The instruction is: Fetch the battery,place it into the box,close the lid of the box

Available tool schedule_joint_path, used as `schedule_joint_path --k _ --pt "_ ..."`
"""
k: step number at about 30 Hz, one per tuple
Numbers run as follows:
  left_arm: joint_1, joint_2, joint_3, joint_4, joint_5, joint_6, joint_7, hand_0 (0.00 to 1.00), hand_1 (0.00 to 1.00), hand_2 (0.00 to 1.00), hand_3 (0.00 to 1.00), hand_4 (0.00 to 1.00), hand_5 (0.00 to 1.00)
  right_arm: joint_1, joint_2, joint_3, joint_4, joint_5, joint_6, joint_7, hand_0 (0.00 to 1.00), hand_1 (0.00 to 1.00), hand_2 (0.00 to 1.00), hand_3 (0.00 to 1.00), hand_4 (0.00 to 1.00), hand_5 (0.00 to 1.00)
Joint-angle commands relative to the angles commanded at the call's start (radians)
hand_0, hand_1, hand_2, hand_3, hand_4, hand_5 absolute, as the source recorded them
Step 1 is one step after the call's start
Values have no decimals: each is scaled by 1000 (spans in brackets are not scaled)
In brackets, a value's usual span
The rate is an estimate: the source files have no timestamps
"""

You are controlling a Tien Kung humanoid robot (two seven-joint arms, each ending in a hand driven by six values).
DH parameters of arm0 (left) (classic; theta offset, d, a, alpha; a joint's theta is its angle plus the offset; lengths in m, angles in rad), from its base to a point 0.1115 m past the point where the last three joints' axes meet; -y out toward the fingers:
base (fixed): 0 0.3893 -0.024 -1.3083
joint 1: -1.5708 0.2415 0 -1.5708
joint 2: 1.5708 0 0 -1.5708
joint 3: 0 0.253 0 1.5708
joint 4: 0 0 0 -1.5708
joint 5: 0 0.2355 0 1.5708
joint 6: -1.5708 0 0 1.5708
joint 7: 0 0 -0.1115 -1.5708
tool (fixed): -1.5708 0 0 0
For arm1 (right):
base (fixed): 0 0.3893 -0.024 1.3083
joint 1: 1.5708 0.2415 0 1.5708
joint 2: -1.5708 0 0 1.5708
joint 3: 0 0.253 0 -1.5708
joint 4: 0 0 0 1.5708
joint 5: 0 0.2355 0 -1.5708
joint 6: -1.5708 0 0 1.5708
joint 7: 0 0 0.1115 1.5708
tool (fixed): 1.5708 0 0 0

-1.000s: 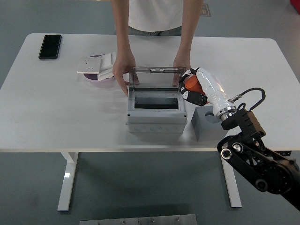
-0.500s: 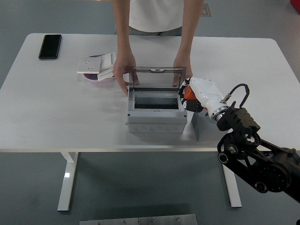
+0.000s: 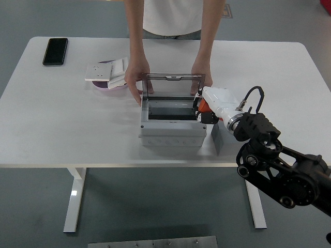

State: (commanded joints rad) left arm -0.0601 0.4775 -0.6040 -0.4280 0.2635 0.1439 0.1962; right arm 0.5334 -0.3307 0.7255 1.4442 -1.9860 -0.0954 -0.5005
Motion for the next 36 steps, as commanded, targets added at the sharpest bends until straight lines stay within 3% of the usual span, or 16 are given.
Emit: schedule_joint_path --k 20,29,36 --pt "-7 1 -4 1 8 -1 2 611 741 601 550 385 2 88 -27 -119 32 16 11 20 223 235 281 321 273 36" --pt "-9 4 -6 1 14 -1 5 612 741 601 549 386 2 119 -13 -130 26 28 9 25 220 237 281 324 307 68" --pt "-9 3 -7 0 16 -2 7 612 741 601 549 387 2 129 29 -115 -30 39 -9 32 220 236 281 324 313 71"
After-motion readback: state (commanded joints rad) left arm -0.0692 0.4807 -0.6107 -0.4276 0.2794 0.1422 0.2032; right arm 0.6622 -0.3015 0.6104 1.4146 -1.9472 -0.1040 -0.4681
